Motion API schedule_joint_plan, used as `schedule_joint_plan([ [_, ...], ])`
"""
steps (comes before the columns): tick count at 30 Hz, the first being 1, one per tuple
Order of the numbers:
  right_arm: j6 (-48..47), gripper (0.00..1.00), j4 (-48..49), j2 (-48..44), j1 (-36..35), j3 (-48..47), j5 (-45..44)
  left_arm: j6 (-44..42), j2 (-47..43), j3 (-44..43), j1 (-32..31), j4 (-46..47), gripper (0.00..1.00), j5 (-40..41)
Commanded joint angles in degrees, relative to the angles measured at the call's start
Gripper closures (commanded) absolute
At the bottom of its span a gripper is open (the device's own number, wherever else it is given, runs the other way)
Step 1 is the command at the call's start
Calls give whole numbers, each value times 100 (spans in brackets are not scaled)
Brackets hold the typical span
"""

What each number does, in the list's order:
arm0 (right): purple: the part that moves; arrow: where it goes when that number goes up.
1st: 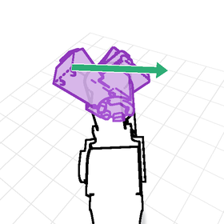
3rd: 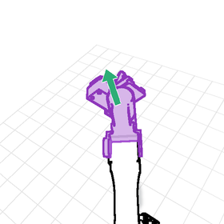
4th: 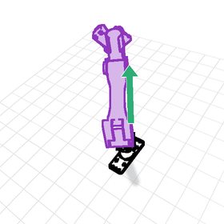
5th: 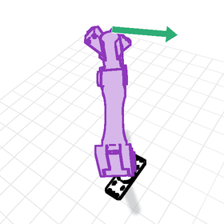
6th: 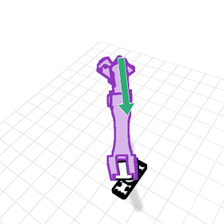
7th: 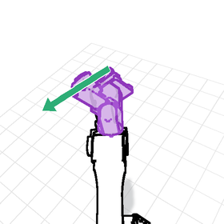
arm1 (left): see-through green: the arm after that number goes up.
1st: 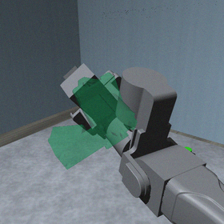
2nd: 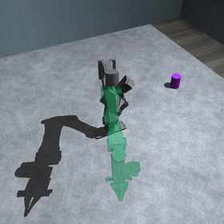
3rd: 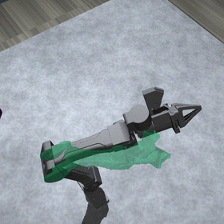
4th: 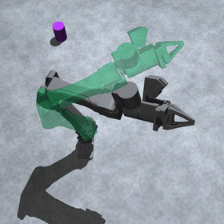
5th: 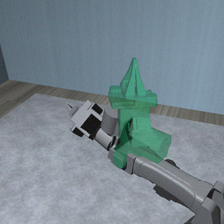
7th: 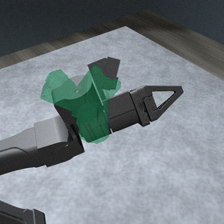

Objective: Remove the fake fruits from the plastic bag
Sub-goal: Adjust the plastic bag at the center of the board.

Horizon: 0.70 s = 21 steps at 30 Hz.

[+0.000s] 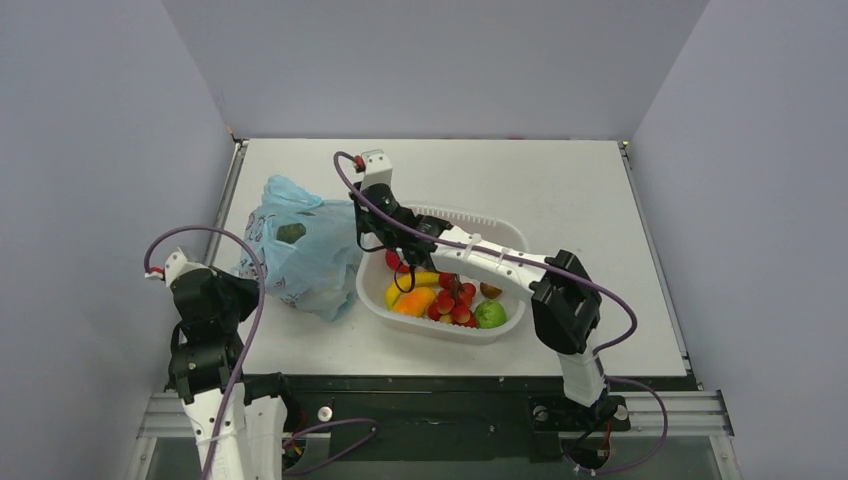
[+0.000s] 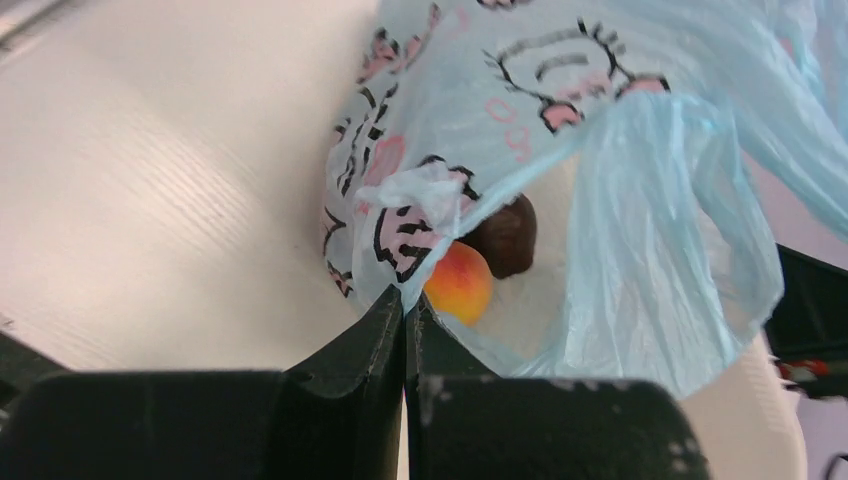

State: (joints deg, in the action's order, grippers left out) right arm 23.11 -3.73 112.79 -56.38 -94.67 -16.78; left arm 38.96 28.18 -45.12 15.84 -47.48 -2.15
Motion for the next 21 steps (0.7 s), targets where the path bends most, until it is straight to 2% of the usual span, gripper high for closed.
schedule_joint_plan([
  [1,-240,100,-69,8,304,-801,-831,96,49,-545,-19,-448,100,1551],
  [13,-723,100,-331,1085,589,-2717,-1148,-21,49,-902,-237,-797,100,2659],
  [18,-536,100,-420,1355,607,-3169,-425,-152,49,-842,-239,-546,100,2248],
  [21,-530,100,-421,1432,534,-3358,-287,-264,114,-815,-232,-324,100,1636],
])
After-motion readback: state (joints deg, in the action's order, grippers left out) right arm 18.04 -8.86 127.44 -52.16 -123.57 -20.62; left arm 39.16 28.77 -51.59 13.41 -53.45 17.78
